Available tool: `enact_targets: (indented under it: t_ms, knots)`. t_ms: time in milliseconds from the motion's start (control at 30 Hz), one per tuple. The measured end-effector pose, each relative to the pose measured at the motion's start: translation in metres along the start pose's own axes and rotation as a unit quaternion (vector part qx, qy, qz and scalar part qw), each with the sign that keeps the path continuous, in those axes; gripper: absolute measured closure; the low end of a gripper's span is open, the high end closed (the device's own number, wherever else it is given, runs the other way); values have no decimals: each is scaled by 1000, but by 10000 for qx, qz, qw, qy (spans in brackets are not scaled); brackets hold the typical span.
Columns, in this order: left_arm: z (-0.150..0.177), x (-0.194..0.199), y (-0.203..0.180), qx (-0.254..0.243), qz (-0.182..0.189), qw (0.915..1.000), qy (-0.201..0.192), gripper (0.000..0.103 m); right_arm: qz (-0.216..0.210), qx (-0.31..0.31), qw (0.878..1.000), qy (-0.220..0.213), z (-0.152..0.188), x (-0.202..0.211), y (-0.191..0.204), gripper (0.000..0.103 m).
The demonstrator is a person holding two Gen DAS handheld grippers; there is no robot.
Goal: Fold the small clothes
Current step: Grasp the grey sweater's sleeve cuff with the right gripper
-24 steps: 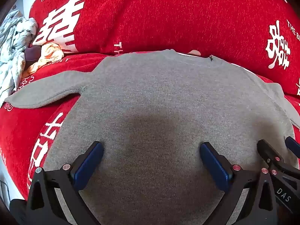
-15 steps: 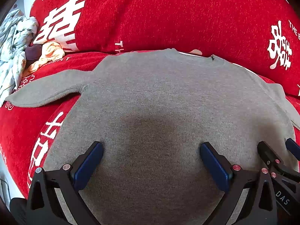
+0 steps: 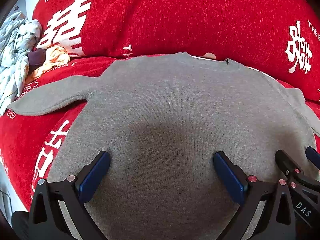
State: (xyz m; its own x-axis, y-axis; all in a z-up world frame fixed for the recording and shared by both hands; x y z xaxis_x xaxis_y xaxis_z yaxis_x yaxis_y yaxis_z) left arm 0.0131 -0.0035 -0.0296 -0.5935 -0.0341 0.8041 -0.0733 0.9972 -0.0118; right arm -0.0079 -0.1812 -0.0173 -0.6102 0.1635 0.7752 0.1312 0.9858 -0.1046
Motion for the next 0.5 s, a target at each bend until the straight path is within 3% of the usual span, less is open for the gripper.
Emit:
enact_targets:
  t_ms: [233,333,500]
  knots:
    - [-10,9,-7,-38,-25,9998,197,0,-341,108,9991,212,-4,3,-8,9]
    - [-17,17,-18,-121,24,9998,127,0,-211,-114,9997,-32,-11,14,-29,9]
    - [-29,23,-44,-334,83,9993,145,0,-240,-499,9984,117,-17,22,-68,9]
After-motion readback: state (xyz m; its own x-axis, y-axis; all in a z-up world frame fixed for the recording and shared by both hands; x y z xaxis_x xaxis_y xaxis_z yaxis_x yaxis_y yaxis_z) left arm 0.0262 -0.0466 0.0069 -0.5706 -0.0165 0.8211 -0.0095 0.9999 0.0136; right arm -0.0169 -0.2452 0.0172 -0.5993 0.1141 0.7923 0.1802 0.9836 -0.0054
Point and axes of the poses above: each gripper's, at about its wrist camera, not at the fingertips, and x roughly against the way its jaws point, y to its left, z to its underside, the point moved 4 cm from there along -x, roughly the way its jaws point, and after that the axes turned 4 degrees about x, right-handed, at the moved point
